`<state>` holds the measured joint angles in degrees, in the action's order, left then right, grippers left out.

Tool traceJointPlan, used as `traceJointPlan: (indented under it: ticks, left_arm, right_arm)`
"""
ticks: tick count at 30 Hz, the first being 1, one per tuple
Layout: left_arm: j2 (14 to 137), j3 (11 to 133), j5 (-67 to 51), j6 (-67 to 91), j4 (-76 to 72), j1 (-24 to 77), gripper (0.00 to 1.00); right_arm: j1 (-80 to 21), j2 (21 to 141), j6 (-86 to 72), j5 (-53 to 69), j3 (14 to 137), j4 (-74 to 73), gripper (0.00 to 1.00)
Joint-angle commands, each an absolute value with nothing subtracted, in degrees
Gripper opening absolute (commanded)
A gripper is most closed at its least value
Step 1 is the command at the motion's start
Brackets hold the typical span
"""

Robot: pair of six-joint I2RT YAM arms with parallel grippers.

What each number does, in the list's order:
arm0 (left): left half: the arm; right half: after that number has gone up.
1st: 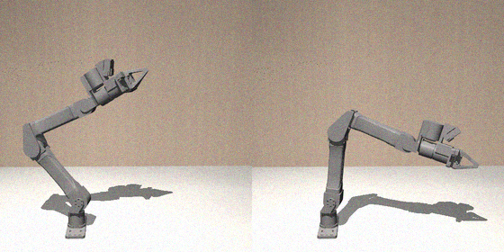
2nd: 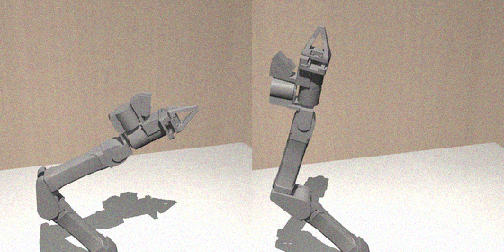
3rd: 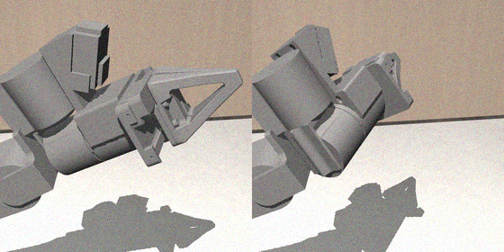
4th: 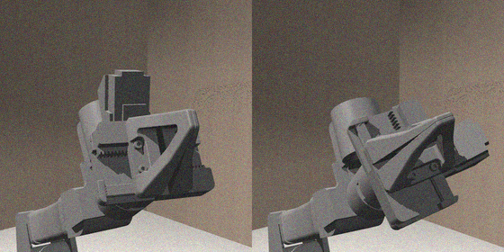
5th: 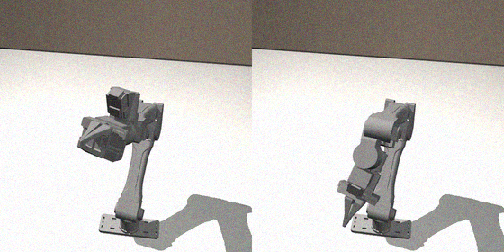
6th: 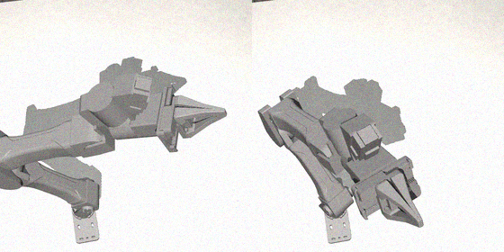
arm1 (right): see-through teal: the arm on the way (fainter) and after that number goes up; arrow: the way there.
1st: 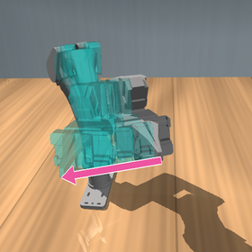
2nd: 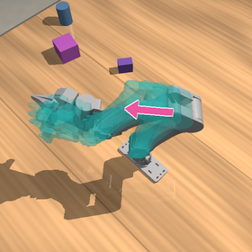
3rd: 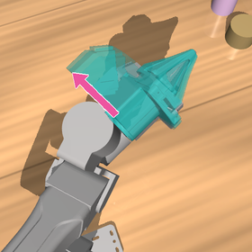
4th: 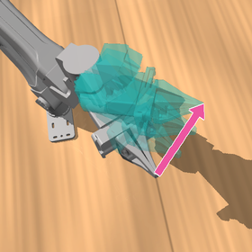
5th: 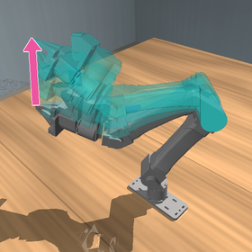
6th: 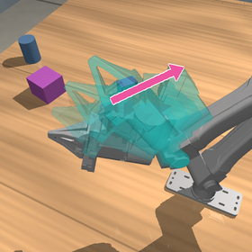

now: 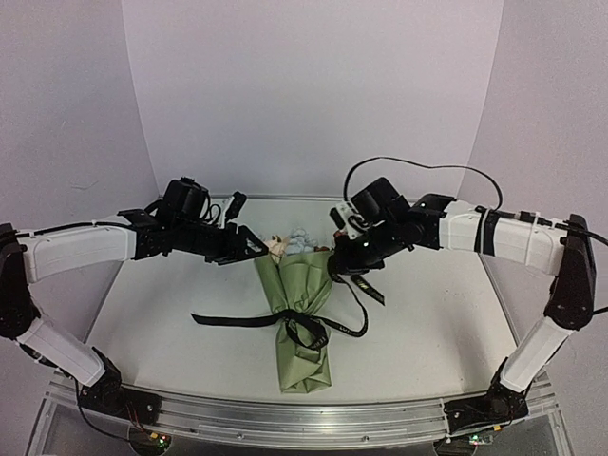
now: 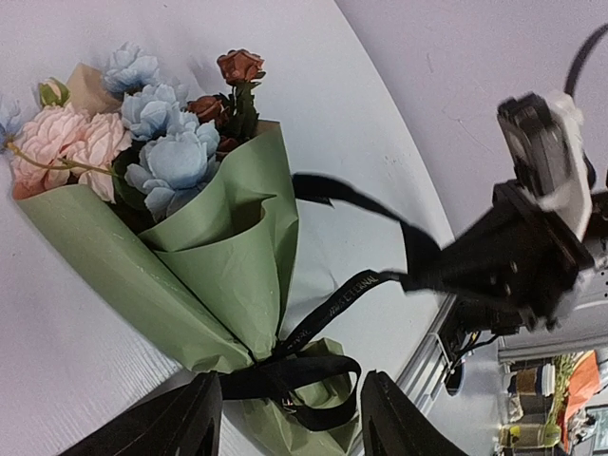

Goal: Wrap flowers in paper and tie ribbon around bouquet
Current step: Pick up the right side of the half-tied ribbon from the center of the board, then pass from the right arm to the left

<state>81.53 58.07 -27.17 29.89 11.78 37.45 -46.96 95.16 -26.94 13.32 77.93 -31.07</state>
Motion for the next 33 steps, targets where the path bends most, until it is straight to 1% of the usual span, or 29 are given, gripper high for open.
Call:
traceJointPlan:
  ticks: [1, 3, 7, 10, 14, 19, 23, 27, 33]
  left_arm:
    - [78.8, 56.2, -31.47, 25.5, 4.77, 37.6, 0.55]
    - [78.61, 54.87, -31.84, 22.54, 1.27, 37.98, 0.56]
    - [78.17, 49.6, -32.46, 14.65, -10.9, 38.38, 0.58]
    - [78.7, 46.45, -33.01, 7.1, -17.84, 39.21, 0.56]
    - [80.41, 42.07, -32.8, 0.0, -29.17, 40.98, 0.56]
    - [85.74, 43.23, -33.08, -4.62, -32.05, 43.11, 0.56]
    - [90.03, 43.69, -33.26, -5.37, -36.68, 44.25, 0.56]
    - [91.97, 43.53, -33.96, -5.94, -40.19, 45.34, 0.56]
    - [95.21, 44.74, -33.87, -7.5, -41.18, 47.56, 0.56]
  right_arm:
    - [-50.49, 95.92, -16.32, 24.18, 80.65, -35.8, 0.0]
    - [-50.6, 96.12, -16.04, 26.67, 81.07, -35.77, 0.0]
    - [-50.62, 95.93, -15.48, 30.64, 81.62, -35.77, 0.0]
    - [-50.62, 95.48, -15.23, 31.6, 81.76, -35.74, 0.0]
    - [-50.61, 95.19, -15.29, 32.1, 82.39, -35.68, 0.0]
    - [-50.51, 94.85, -15.47, 32.25, 82.51, -35.36, 0.0]
    - [-50.57, 94.65, -16.49, 32.51, 82.46, -34.11, 0.0]
    - [-50.61, 93.99, -17.21, 32.18, 81.95, -32.97, 0.0]
    - [-50.6, 93.1, -18.4, 32.24, 81.11, -31.34, 0.0]
